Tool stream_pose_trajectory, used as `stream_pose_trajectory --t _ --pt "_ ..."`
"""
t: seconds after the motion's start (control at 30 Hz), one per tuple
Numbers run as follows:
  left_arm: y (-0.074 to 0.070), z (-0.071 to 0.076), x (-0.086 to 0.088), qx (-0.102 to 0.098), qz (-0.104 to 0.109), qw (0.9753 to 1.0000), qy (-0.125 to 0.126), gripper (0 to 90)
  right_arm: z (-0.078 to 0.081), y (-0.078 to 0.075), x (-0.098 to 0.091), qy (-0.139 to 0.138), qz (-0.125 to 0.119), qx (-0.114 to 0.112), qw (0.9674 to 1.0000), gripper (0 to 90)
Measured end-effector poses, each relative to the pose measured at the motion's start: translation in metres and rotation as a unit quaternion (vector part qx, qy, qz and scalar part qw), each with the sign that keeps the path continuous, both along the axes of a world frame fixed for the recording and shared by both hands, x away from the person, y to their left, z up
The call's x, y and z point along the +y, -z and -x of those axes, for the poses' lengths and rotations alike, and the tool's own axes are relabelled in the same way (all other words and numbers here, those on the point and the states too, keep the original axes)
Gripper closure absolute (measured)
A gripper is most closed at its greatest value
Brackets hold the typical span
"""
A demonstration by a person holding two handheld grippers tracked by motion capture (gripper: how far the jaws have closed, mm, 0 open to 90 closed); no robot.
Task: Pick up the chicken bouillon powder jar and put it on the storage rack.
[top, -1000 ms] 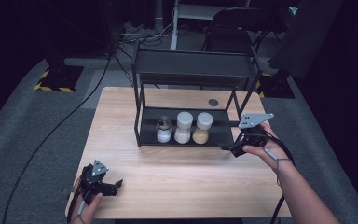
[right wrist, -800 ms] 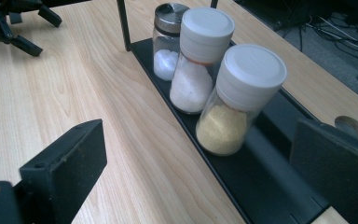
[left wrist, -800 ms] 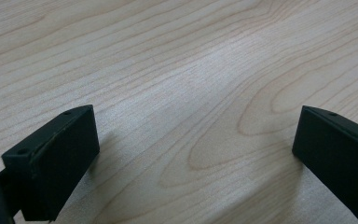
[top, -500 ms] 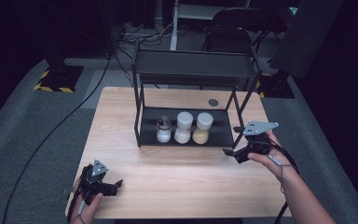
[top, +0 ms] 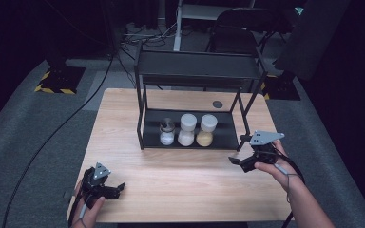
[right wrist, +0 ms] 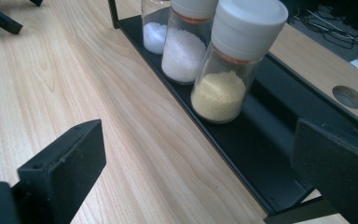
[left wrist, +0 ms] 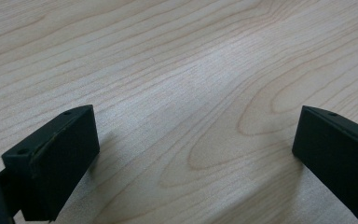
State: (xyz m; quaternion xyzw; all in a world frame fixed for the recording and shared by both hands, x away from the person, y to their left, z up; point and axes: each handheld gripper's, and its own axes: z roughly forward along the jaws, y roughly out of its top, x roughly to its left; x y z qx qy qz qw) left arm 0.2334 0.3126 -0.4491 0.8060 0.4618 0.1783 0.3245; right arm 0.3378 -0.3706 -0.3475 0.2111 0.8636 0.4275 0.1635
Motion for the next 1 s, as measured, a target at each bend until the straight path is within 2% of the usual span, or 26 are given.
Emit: stream_pose_trajectory --t 0.23,0.6,1.0 --pt "0.0 0.0 0.0 0.0 0.0 1.0 0.0 0.4 0.004 0.014 -0.004 0.006 -0.006 0.004 1.0 3.4" --pt "0.0 0.0 0.0 0.0 0.0 1.0 0.0 0.4 0.01 0.033 -0.007 0.018 0.009 0.015 0.9997 3.4" --pt "0.0 0.0 0.0 0.0 0.0 1.0 0.0 0.4 0.016 0.054 -0.01 0.041 0.011 0.032 0.9986 3.5"
